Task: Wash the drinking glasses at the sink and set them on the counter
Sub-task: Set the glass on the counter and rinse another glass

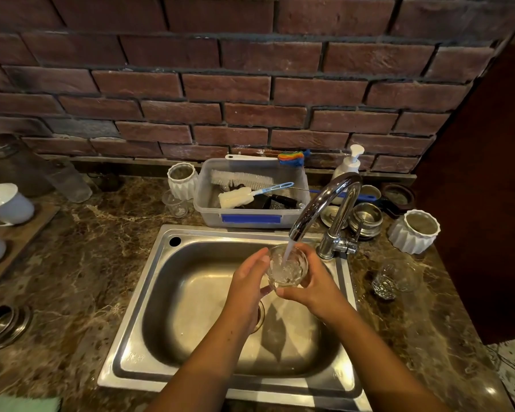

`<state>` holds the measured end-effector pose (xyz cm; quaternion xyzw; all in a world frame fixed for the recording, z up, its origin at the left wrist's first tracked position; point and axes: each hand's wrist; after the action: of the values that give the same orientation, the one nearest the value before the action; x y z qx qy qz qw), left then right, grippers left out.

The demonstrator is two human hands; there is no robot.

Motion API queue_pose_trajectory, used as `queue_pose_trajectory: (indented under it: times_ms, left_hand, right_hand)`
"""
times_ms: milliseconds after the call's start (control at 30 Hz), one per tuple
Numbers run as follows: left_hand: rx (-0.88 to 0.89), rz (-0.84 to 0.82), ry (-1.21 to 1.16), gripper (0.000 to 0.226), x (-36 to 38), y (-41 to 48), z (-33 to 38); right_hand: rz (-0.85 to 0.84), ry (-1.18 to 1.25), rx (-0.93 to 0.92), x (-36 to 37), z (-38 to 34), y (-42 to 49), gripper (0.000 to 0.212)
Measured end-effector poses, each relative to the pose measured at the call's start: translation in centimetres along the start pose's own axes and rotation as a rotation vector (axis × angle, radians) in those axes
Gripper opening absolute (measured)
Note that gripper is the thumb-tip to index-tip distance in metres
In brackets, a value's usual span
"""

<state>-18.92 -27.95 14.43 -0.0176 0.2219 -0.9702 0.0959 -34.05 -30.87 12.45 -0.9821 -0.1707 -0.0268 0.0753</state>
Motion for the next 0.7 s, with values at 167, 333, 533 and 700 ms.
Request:
queue_pose_trajectory:
  times_ms: [167, 333, 533, 700]
  left_hand:
    - [0.009, -0.016, 0.019, 0.030, 0.1, 0.0, -0.2]
    - [-0.003, -0.027, -0.006, 0.029, -0.3, 0.2, -0.9]
    - [-0.093, -0.128, 0.055, 0.044, -0.8, -0.8, -1.9]
    - [-0.185, -0.148, 0.075, 0.051, -0.9, -1.8, -3.0]
  right_hand:
    - [-0.002, 0.010, -0.002, 0.3, -0.1, -0.5, 0.081]
    - [-0.025, 0.063, 0.073, 1.3, 0.7, -1.4, 0.078]
    - [0.054, 0.294, 0.224, 2.0, 2.3, -3.0, 0.067]
    - [0.154, 0.475, 0.348, 3.0, 3.2, -3.8, 0.069]
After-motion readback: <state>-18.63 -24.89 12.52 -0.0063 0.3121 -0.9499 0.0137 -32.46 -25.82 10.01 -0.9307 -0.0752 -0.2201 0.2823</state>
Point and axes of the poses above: each hand's wrist, its own y-axis towards the middle knuckle, its own x-axis out of the palm, z = x × y, and after that the axes turned 14 degrees about y, right-handed
